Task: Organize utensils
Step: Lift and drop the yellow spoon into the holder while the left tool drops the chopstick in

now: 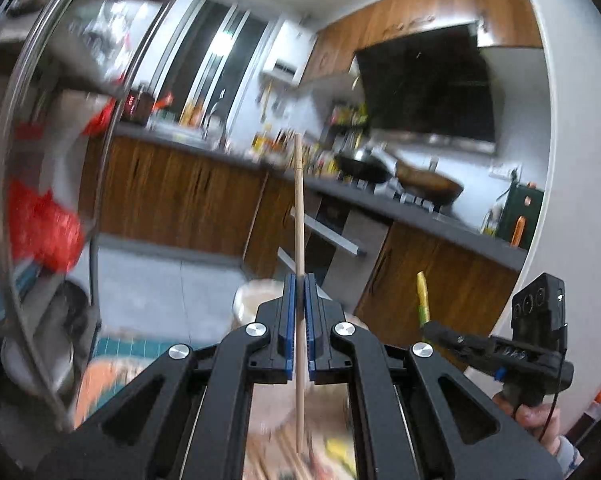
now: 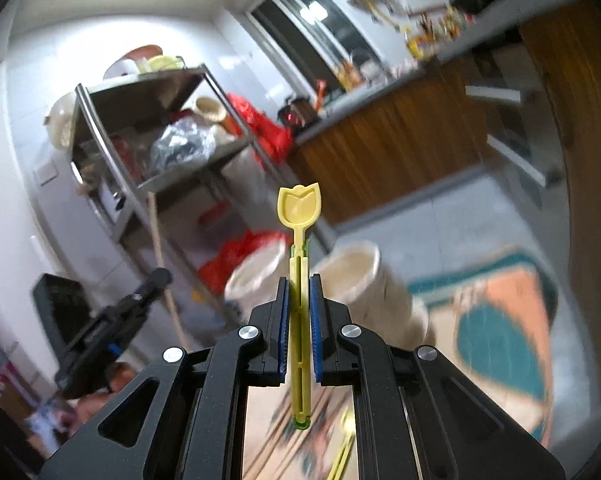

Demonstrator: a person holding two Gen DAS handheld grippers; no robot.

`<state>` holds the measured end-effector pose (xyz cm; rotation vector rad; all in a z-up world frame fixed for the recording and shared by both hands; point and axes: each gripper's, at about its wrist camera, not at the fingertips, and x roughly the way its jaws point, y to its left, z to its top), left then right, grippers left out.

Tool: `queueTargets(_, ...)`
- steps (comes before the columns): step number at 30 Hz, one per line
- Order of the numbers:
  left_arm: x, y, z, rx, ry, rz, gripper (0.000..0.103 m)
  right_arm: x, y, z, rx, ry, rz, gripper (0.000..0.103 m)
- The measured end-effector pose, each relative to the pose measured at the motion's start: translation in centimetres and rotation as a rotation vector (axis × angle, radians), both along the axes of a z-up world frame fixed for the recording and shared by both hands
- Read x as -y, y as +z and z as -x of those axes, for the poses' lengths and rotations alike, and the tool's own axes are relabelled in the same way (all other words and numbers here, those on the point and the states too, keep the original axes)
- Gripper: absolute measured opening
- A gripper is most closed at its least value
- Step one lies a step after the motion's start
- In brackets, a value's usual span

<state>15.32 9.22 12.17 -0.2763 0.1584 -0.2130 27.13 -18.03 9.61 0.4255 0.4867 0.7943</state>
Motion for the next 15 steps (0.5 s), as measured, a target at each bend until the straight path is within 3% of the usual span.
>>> queueTargets(6, 0.5, 2.4, -2.8, 0.125, 0.056, -0.004, 0.004, -2.4, 2.6, -2.2, 0.166, -0.077, 0.050, 0.011)
queueTargets(11, 0.7, 1.6, -5.6, 0.148, 0.089, -0.005, 0.004, -4.5, 2.3, -3.8, 0.199, -0.102, 0.089, 0.011)
queueTargets(15, 1.1, 0.0, -7.5, 0.112, 0.098, -0.020, 0.004, -5.6, 1.3, -4.8, 0.217, -0.127, 0.156, 0.011)
